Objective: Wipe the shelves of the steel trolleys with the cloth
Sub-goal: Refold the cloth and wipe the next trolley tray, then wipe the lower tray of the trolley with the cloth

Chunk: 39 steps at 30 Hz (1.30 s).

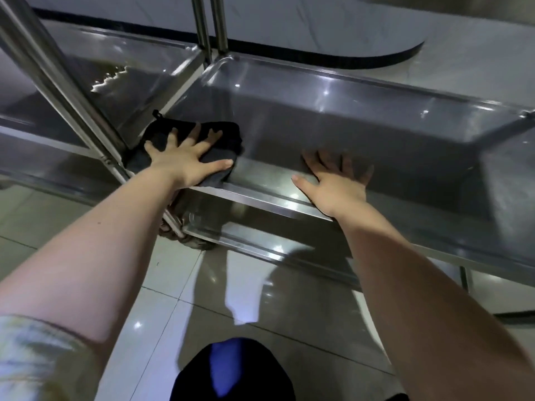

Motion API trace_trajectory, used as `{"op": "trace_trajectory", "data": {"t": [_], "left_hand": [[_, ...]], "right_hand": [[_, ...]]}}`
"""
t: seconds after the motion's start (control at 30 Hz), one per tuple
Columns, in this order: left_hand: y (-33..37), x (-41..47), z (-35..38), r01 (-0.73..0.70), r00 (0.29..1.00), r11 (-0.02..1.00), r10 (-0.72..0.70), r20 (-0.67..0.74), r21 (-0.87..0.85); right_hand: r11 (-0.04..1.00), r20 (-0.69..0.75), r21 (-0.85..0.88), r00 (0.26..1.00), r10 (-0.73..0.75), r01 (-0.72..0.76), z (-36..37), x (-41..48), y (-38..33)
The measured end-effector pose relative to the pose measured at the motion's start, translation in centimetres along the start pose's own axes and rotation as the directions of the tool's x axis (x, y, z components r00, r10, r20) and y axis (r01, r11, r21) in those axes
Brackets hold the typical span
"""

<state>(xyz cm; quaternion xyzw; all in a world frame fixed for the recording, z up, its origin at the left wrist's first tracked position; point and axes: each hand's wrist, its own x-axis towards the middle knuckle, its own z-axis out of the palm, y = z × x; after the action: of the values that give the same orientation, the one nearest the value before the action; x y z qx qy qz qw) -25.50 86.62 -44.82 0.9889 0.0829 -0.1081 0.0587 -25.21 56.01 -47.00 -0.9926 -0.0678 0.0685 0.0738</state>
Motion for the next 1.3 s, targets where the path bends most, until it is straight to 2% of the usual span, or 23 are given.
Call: {"op": "trace_trajectory", "data": {"t": [0.17,0.23,0.3,0.37,0.4,0.43,0.47,0.53,0.6,0.63,0.7,0.77,0.83,0.9,1.0,1.07,1.17,1.3], "left_hand": [[3.6,-1.3,1.1,0.032,0.999,0.999,-0.032,0.01,0.023],[6.8,-2.1,1.7,0.002,1.0,1.0,-0.002,0.02,0.02],[10.6,-3.0,2.2,-0.048,0.998,0.998,0.046,0.043,0.035],[14.1,-3.8,2.8,-0.104,0.992,0.993,0.1,0.072,0.051],[15.3,-4.2,3.0,-0.134,0.988,0.99,0.13,0.08,0.049],[16.0,-4.4,3.1,-0.163,0.984,0.986,0.16,0.08,0.028],[16.2,-4.6,2.9,-0.19,0.98,0.982,0.191,0.064,-0.018],[14.9,-5.1,2.3,-0.252,0.968,0.956,0.25,-0.033,-0.152],[12.3,-6.1,1.8,-0.336,0.938,0.908,0.3,-0.172,-0.25],[10.9,-6.6,1.8,-0.377,0.92,0.885,0.325,-0.219,-0.273],[8.2,-8.0,1.9,-0.462,0.881,0.851,0.407,-0.242,-0.249],[6.6,-9.1,2.1,-0.52,0.848,0.836,0.48,-0.225,-0.175],[6.4,-9.4,1.5,-0.526,0.837,0.835,0.476,-0.27,-0.16],[7.5,-9.0,0.0,-0.532,0.805,0.831,0.439,-0.398,-0.159],[10.3,-8.5,-2.9,-0.581,0.663,0.812,0.428,-0.614,-0.062],[12.4,-8.9,-4.4,-0.64,0.545,0.768,0.473,-0.693,0.021],[15.1,-10.3,-5.4,-0.72,0.406,0.678,0.586,-0.701,0.15],[18.3,-13.1,-4.3,-0.817,0.319,0.547,0.694,-0.646,0.184]], "right_hand": [[1.0,0.01,-0.026,1.0,0.013,-0.013,0.3,0.1,-0.3],[0.999,0.003,0.046,1.0,0.016,-0.016,0.0,0.1,-0.3],[0.962,-0.103,0.271,0.993,0.056,-0.026,-0.4,-0.1,-0.1],[0.804,-0.266,0.592,0.955,0.131,0.055,-1.0,-0.8,0.5],[0.718,-0.324,0.685,0.934,0.147,0.125,-1.3,-1.4,0.9],[0.679,-0.367,0.711,0.92,0.133,0.185,-1.6,-2.1,1.1],[0.685,-0.396,0.691,0.914,0.09,0.232,-1.8,-3.0,1.1],[0.739,-0.422,0.572,0.9,-0.107,0.356,-2.0,-4.4,0.8],[0.803,-0.322,0.386,0.882,-0.345,0.455,-1.4,-5.3,-0.3],[0.843,-0.257,0.262,0.876,-0.408,0.469,-0.8,-5.6,-1.1],[0.893,-0.27,0.054,0.867,-0.418,0.448,-0.1,-5.8,-2.6],[0.9,-0.357,-0.013,0.839,-0.411,0.435,-0.9,-5.4,-3.5],[0.891,-0.414,0.082,0.828,-0.378,0.447,-3.2,-4.8,-4.0],[0.894,-0.438,0.169,0.844,-0.309,0.415,-6.1,-4.1,-3.6],[0.905,-0.488,0.151,0.827,-0.281,0.397,-9.7,-4.3,-1.2],[0.898,-0.507,0.14,0.809,-0.298,0.418,-11.3,-5.7,1.4],[0.894,-0.525,0.105,0.788,-0.323,0.437,-12.6,-9.1,5.0],[0.894,-0.54,0.043,0.763,-0.355,0.446,-13.4,-14.2,8.5]]}}
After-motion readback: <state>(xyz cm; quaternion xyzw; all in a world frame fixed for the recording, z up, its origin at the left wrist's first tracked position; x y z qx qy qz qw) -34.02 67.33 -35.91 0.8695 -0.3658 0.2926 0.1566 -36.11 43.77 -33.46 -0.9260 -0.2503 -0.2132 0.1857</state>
